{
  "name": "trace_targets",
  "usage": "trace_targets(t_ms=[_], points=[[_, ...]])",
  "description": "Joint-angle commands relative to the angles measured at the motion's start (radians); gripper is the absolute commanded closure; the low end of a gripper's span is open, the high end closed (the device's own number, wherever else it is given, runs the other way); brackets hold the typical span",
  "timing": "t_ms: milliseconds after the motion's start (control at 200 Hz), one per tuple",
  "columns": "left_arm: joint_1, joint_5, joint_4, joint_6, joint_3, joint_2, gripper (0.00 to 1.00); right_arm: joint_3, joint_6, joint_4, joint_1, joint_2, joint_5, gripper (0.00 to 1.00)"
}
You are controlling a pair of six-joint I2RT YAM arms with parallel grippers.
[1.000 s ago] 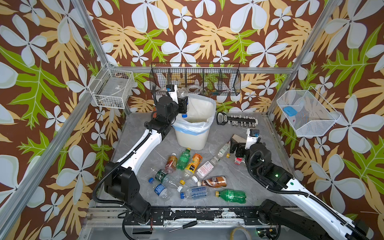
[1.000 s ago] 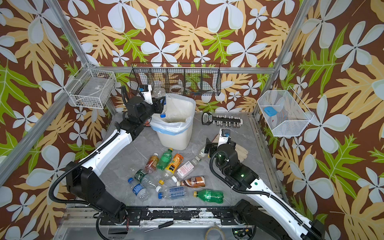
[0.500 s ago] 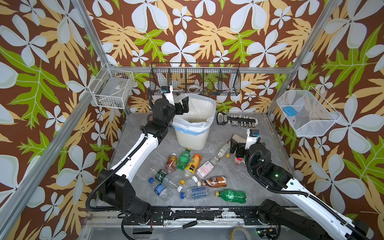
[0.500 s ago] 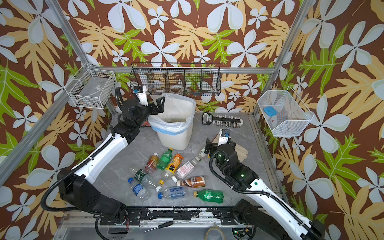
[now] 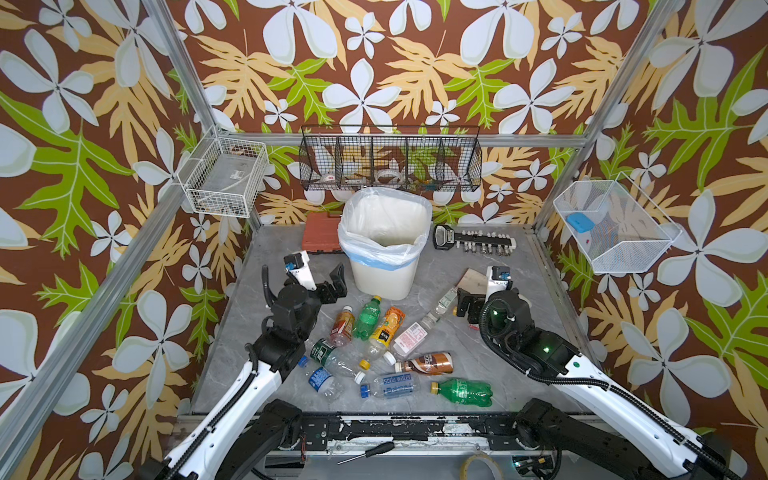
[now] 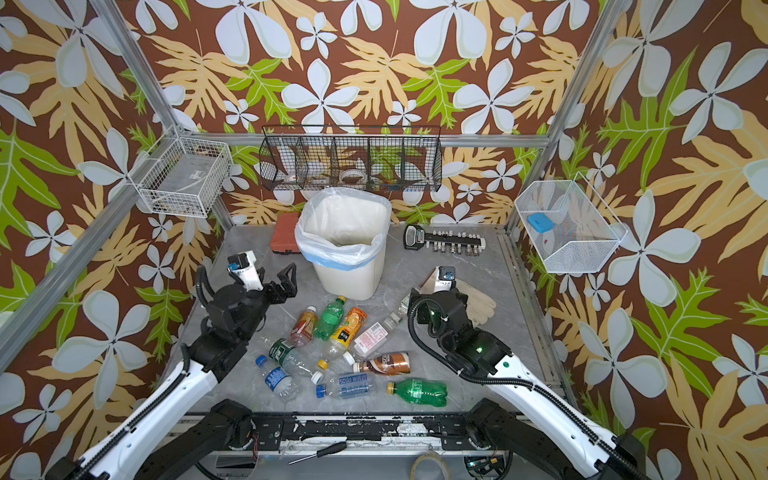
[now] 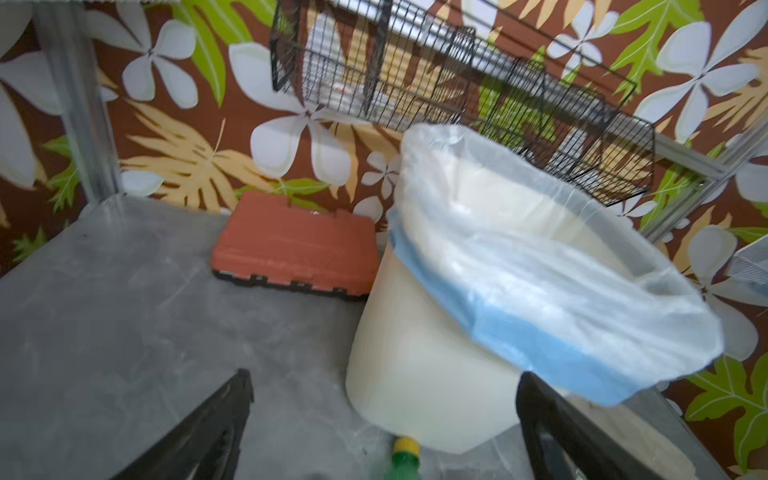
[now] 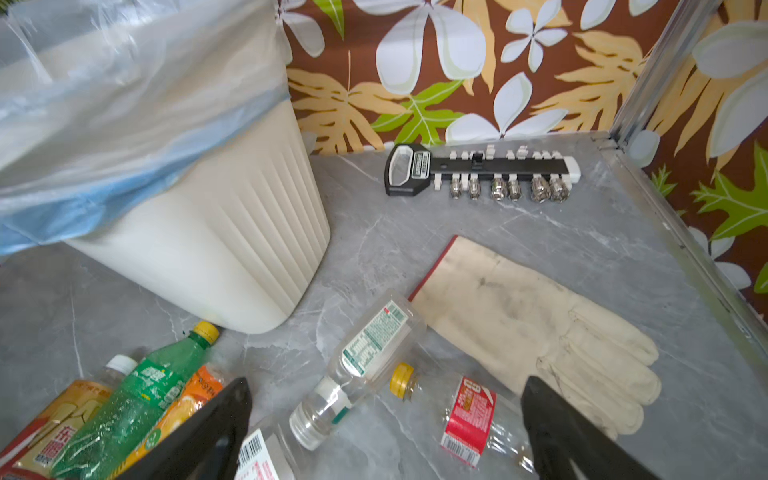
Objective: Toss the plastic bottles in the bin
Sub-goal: 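Draw the left gripper back from the bin toward the bottles, then lower the right gripper and grasp the red-labelled yellow-cap bottle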
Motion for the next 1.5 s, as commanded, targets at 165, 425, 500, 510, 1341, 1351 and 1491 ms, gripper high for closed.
trace_targets(t_ms=[165, 425, 500, 510, 1341, 1351, 1491], points=[[0.001, -0.078, -0.018, -0.097, -0.070, -0.065, 0.00, 0.035, 0.088, -0.151, -0.038, 0.066, -0.022, 0.00], [0.002, -0.076, -0.021, -0.116, -0.064, -0.025, 0.00, -0.008, 0.110, -0.180, -0.161, 0.119, -0.110, 0.00], [0.001, -0.080, -0.031, -0.120, -0.064, -0.020, 0.00, -0.002, 0.044, -0.187, -0.204, 0.143, -0.155, 0.00], [0.002, -0.080, -0.032, -0.120, -0.064, -0.020, 0.00, -0.001, 0.035, -0.189, -0.210, 0.147, -0.162, 0.00], [0.002, -0.071, -0.041, -0.111, -0.068, -0.031, 0.00, -0.023, -0.218, -0.025, -0.413, 0.444, -0.472, 0.00], [0.002, -0.071, -0.041, -0.111, -0.068, -0.032, 0.00, -0.023, -0.218, -0.026, -0.413, 0.445, -0.474, 0.00], [0.002, -0.070, -0.041, -0.115, -0.065, -0.026, 0.00, -0.039, -0.201, -0.036, -0.413, 0.457, -0.503, 0.02]])
